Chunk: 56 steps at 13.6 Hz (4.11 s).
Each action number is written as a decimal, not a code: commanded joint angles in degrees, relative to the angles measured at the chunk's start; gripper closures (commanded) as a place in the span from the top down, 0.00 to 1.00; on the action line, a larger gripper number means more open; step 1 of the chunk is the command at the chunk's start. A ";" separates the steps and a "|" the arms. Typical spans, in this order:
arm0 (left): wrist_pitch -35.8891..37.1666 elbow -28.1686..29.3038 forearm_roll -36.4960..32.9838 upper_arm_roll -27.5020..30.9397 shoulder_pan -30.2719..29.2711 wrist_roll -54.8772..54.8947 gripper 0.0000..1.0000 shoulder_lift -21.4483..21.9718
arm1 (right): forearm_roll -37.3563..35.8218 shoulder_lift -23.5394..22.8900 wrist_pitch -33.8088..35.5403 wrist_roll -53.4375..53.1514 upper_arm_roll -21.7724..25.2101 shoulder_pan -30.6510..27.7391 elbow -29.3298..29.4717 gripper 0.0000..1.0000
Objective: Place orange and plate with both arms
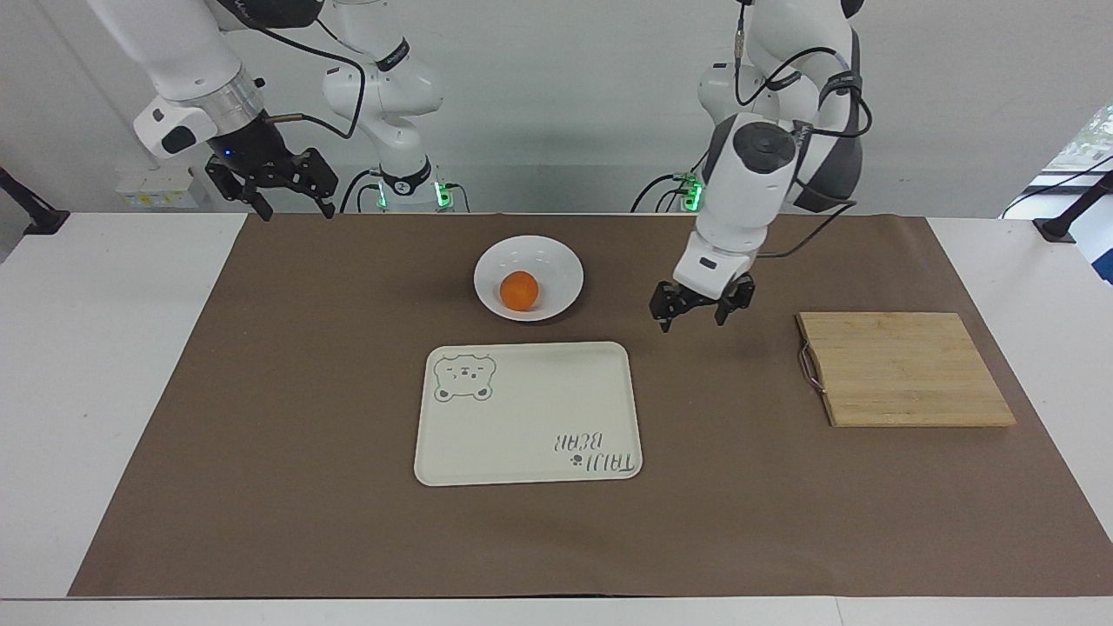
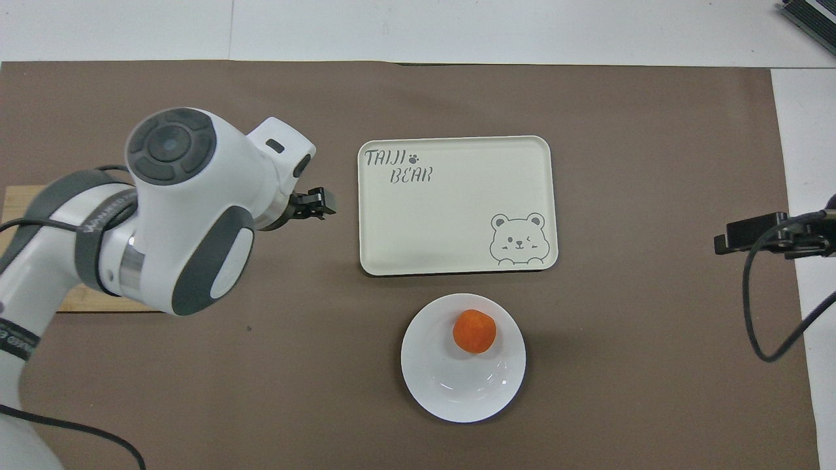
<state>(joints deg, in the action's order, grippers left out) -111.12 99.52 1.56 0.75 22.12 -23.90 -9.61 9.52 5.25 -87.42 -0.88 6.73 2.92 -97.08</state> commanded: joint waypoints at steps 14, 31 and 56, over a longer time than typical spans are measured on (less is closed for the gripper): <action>17.06 -6.80 0.55 0.04 -20.45 27.33 1.00 5.65 | 32.38 3.98 -15.77 20.55 -0.05 -3.18 -35.96 1.00; 23.50 -5.56 0.19 0.13 -20.36 17.49 1.00 11.46 | 63.17 0.38 -26.93 48.87 -0.14 4.20 -58.66 1.00; 23.76 -5.56 0.19 0.13 -20.80 17.49 1.00 11.46 | 69.15 -1.03 -30.46 53.88 -0.40 9.91 -58.49 0.00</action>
<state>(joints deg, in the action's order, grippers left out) -88.22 94.26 1.63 1.13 1.78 -5.87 1.61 76.71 4.58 -119.22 50.36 6.54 13.05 -156.67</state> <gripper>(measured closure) 0.000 0.960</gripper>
